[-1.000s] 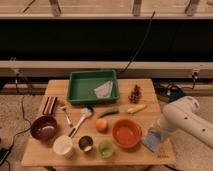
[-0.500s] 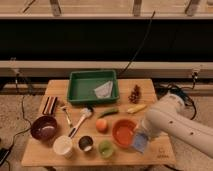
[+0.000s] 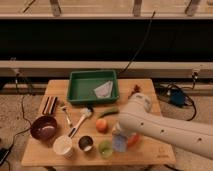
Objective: Place sponge in paper cup
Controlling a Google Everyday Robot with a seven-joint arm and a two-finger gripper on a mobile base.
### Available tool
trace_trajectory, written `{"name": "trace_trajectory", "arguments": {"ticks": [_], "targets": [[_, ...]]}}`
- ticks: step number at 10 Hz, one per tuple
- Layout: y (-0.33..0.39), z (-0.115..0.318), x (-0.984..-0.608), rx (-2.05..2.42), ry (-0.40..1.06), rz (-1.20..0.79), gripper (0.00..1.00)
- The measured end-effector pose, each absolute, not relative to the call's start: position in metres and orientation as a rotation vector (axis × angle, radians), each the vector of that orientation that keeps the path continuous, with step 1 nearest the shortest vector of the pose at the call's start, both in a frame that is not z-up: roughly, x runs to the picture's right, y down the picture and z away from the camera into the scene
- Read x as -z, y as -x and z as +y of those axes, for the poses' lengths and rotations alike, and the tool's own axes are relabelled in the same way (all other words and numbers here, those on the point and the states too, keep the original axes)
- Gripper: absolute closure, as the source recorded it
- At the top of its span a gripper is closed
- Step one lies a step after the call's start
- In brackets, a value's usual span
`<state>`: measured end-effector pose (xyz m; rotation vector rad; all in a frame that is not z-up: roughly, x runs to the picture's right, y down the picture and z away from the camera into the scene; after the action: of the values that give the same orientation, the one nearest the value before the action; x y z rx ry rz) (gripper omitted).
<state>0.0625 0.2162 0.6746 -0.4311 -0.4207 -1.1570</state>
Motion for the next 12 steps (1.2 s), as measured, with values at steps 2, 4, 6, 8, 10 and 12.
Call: {"name": "trace_trajectory", "arguments": {"ticks": [2, 4, 6, 8, 10, 12], "targets": [[-0.02, 0.212, -0.669, 1.254, 0.402, -0.461, 0.84], [-0.001, 0.211, -0.666, 1.313, 0.384, -0.496, 0.84], [-0.003, 0.212, -0.666, 1.31, 0.389, -0.495, 0.84], [-0.002, 0.212, -0.666, 1.311, 0.388, -0.497, 0.84], [-0.002, 0.211, -0.667, 1.31, 0.387, -0.497, 0.84], [0.009, 0.198, -0.671, 1.34, 0.355, -0.496, 0.84]]}}
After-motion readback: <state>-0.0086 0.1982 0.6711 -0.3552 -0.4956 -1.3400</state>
